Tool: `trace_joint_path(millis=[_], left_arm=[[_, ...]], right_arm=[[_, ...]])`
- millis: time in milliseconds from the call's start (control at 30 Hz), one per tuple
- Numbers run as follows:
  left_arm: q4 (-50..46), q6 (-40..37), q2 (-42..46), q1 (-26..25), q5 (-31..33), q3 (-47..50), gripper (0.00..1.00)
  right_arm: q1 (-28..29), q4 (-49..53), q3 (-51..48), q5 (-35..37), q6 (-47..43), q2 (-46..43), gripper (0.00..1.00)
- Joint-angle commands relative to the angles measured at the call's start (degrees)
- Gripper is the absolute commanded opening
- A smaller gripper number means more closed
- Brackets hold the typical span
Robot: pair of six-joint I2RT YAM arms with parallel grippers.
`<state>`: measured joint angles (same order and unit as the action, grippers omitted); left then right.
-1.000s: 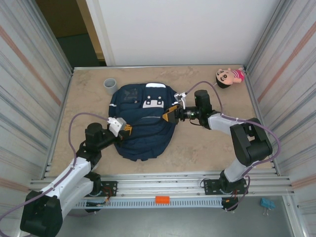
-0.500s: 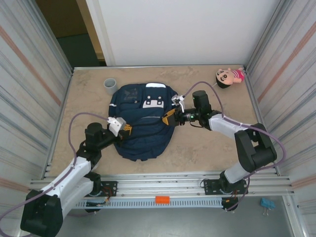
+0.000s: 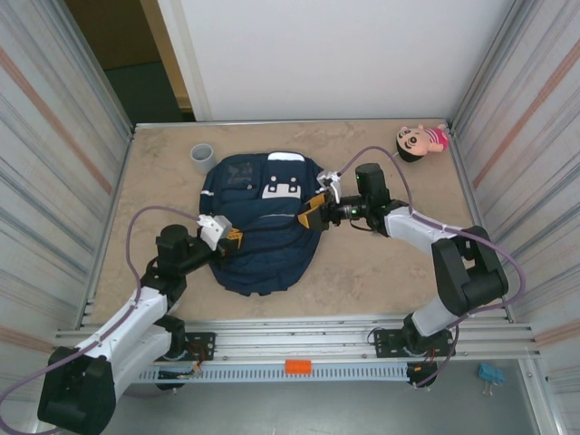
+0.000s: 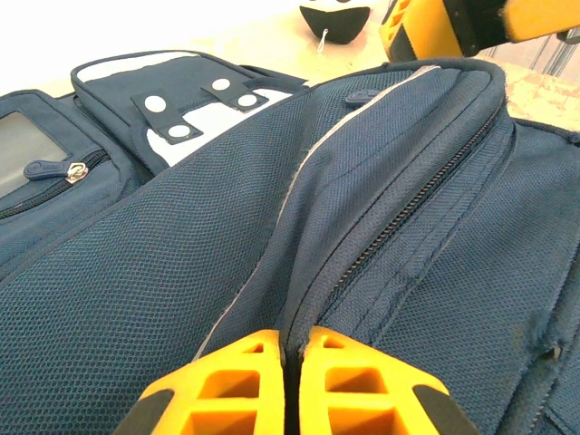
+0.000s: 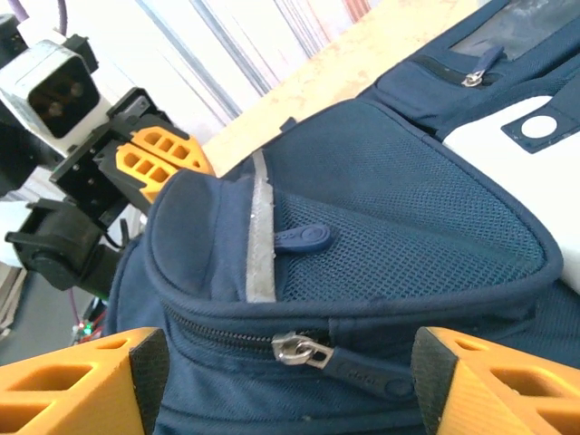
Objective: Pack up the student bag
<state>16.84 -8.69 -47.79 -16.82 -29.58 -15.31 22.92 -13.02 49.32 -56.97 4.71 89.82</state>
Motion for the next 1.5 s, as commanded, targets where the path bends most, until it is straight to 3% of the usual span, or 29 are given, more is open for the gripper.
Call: trace_joint_path(millis=[0,233,533,700,933,1167,1467], left_arm=[[5.05,2.49,0.76,0.69,-1.17,-2.63,0.0],[5.24,2.36,0.6,0.74,-1.41,-2.92,0.0],[6.3,2.58,-0.46,0.82,-0.91,-2.99,0.0],[6.53,2.92,-0.84,0.77,-1.28,-3.06,0.0],[6.18,2.93,-0.18,0.77,-1.84,-3.24,0.0],[5.23,2.93,0.33,0.76,-0.39,-3.15,0.0],[4.16,3.04,0.15,0.75,1.31,-3.54,0.0]], right_arm=[[1.42,-2.68,1.55,-0.06,0.04,2.29,0.73],[1.78,-1.3,2.54,-3.0,-0.41,4.05,0.71],[2.15,12.95,2.61,-6.56,-8.48,-0.22,0.43],[2.09,11.87,3.36,-7.17,-7.75,0.45,0.31],[2.14,8.41,3.35,-6.8,-6.19,1.22,0.26],[2.16,7.24,3.18,-6.49,-5.46,0.44,0.06],[4.1,8.13,1.67,-1.99,-4.67,-3.39,0.0]])
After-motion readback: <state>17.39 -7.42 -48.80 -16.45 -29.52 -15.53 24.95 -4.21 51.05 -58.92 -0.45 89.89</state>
